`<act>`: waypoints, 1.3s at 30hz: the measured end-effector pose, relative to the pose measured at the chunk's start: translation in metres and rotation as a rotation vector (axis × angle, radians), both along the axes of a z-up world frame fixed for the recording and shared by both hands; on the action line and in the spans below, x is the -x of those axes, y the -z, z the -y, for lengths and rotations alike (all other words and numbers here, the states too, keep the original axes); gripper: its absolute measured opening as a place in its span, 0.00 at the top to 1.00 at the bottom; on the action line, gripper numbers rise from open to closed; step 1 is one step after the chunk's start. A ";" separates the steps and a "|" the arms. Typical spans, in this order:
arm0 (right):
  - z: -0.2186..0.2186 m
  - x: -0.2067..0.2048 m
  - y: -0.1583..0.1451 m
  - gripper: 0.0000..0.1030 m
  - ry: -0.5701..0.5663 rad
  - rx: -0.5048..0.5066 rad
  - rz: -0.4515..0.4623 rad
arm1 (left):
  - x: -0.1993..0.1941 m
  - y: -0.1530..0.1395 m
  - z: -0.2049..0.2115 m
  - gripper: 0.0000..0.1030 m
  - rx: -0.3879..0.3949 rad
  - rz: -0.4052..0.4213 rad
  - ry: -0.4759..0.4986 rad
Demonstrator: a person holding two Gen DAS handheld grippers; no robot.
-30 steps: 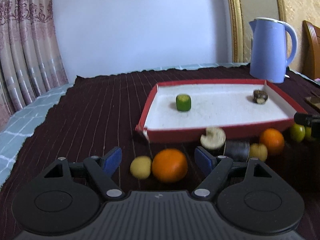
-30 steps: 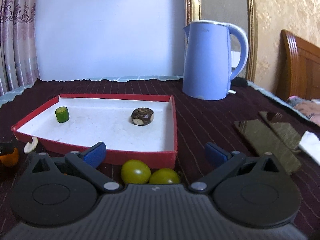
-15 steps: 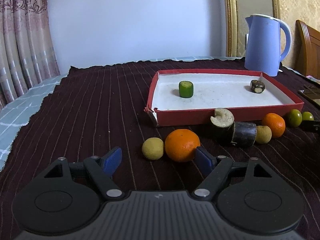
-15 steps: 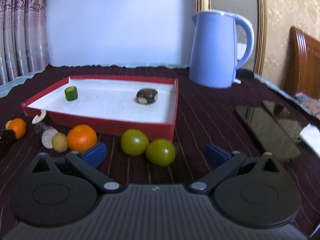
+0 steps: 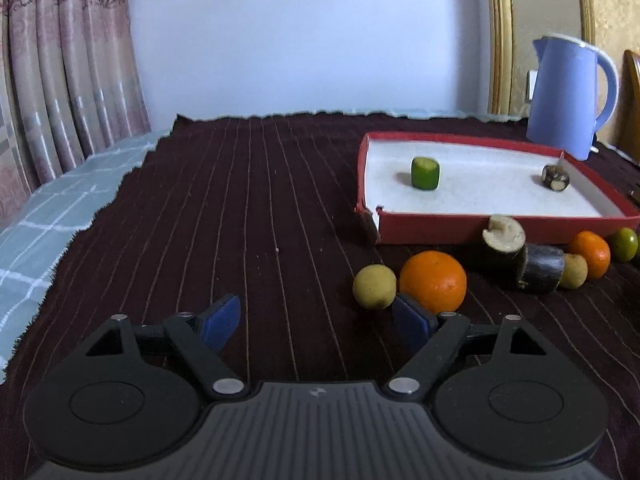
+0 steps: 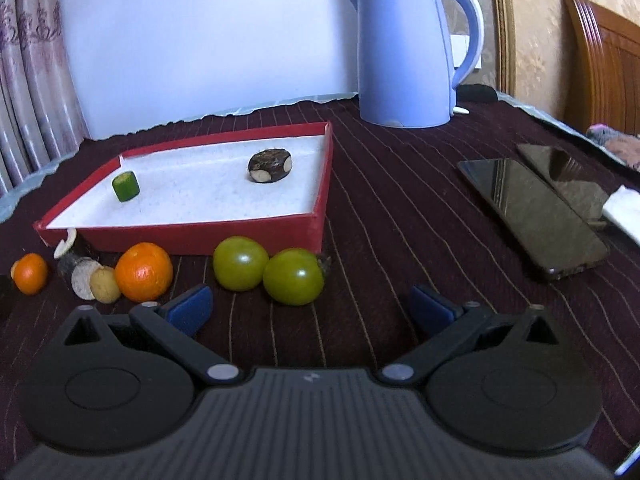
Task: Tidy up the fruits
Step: 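Withdraw both tools back toward the remaining fruits, then grasp the yellow small fruit with the left tool while the right tool grasps a green tomato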
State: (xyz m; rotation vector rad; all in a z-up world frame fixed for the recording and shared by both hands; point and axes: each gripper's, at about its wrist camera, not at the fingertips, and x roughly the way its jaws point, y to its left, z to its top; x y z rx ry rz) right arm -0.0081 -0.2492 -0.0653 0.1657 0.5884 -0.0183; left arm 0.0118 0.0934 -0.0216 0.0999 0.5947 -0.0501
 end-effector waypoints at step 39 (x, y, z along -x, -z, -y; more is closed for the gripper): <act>-0.013 0.006 -0.009 0.01 -0.092 0.230 0.060 | -0.030 0.006 0.019 0.74 0.069 -0.026 0.016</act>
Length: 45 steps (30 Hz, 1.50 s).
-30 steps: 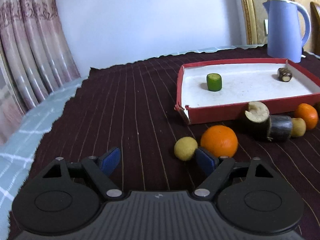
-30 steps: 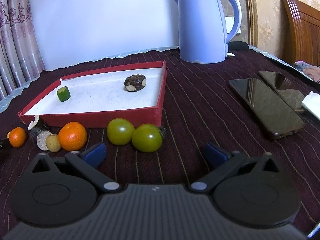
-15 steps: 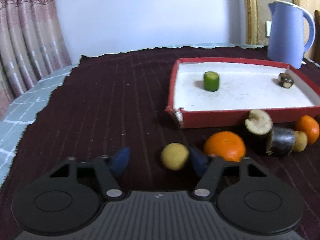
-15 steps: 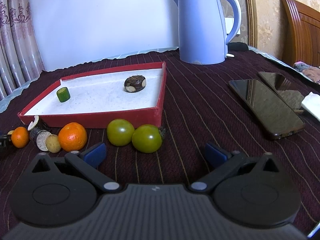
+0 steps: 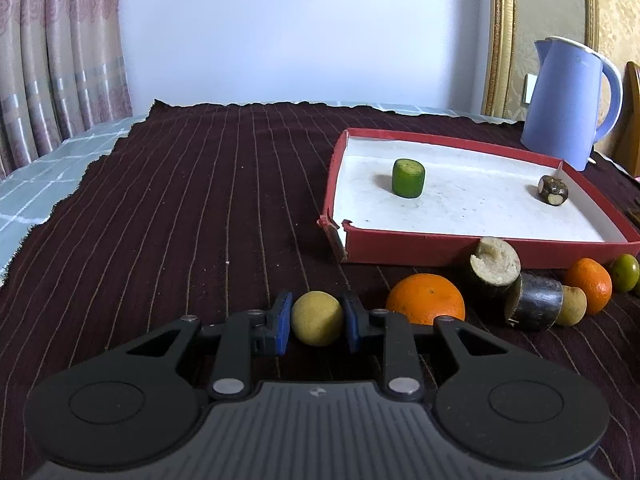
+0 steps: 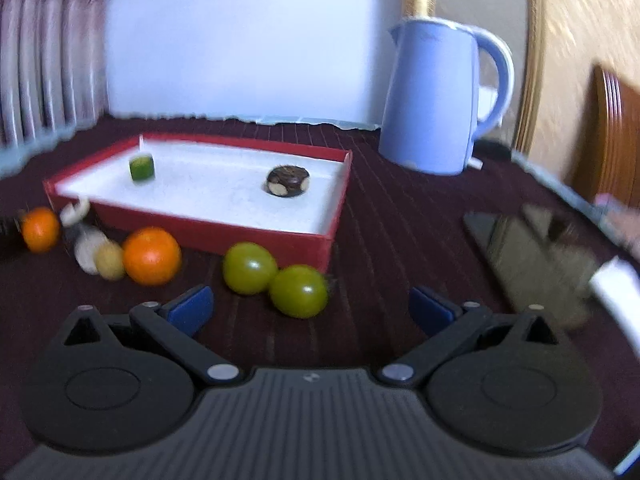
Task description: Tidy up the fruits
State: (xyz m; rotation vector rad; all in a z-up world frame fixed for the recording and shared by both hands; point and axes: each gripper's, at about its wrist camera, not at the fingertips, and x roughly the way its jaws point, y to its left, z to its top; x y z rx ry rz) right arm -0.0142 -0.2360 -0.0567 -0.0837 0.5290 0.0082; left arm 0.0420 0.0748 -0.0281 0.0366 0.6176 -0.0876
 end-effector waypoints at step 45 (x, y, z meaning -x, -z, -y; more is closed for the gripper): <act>-0.049 -0.017 -0.032 0.70 -0.069 -0.114 0.096 | 0.012 -0.045 0.064 0.74 -0.033 0.089 0.073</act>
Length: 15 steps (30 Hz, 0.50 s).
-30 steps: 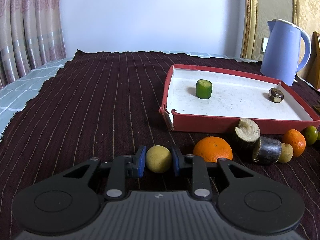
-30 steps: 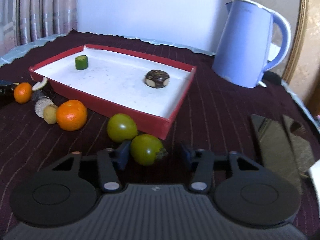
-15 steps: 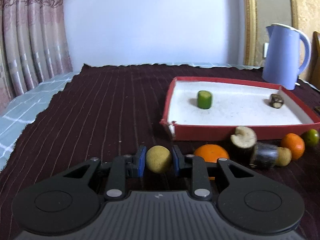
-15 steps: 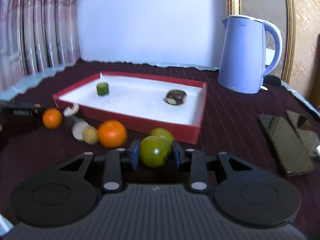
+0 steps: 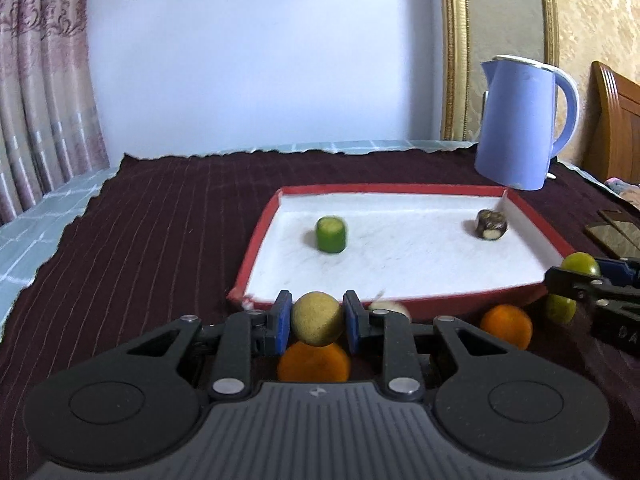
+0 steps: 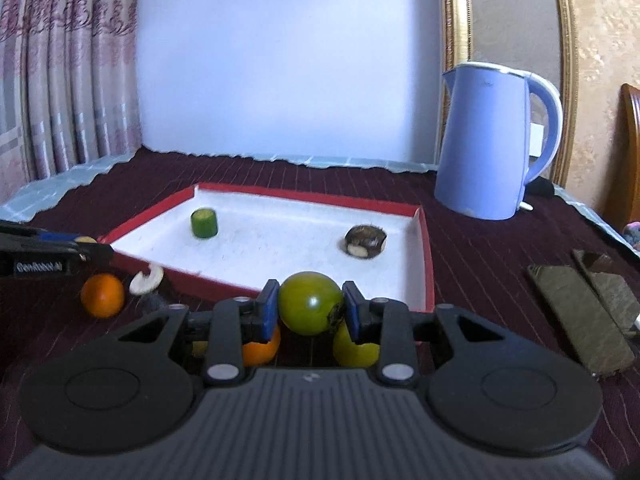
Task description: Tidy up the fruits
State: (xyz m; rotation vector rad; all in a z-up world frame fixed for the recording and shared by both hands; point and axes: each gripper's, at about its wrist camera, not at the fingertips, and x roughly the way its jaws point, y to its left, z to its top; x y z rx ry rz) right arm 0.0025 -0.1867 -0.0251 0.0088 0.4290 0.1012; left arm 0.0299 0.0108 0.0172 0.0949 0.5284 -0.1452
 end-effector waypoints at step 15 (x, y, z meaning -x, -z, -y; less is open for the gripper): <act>-0.004 -0.015 -0.006 0.69 0.013 -0.009 0.003 | -0.022 -0.002 0.031 0.74 -0.043 0.012 -0.041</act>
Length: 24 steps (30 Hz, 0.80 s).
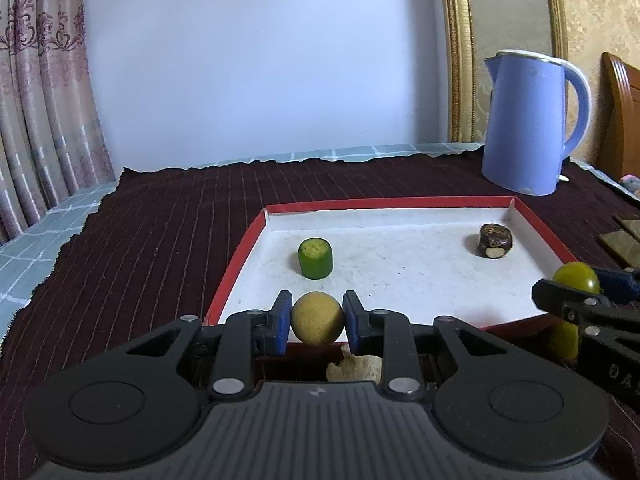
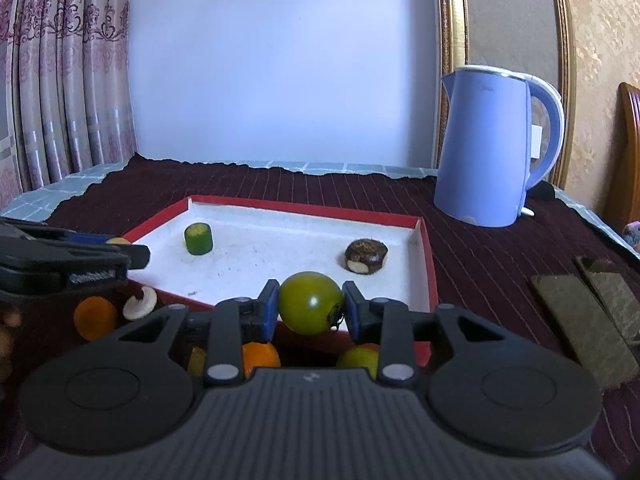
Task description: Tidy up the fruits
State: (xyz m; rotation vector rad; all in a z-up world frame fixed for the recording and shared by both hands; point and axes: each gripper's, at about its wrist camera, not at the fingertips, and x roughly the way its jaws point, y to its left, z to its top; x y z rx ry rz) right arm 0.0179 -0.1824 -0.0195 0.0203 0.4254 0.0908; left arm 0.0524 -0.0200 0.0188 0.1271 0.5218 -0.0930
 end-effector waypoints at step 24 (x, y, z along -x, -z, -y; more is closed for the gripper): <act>-0.004 -0.028 -0.018 0.69 0.000 0.024 0.008 | -0.027 -0.001 0.018 0.74 -0.044 -0.036 0.015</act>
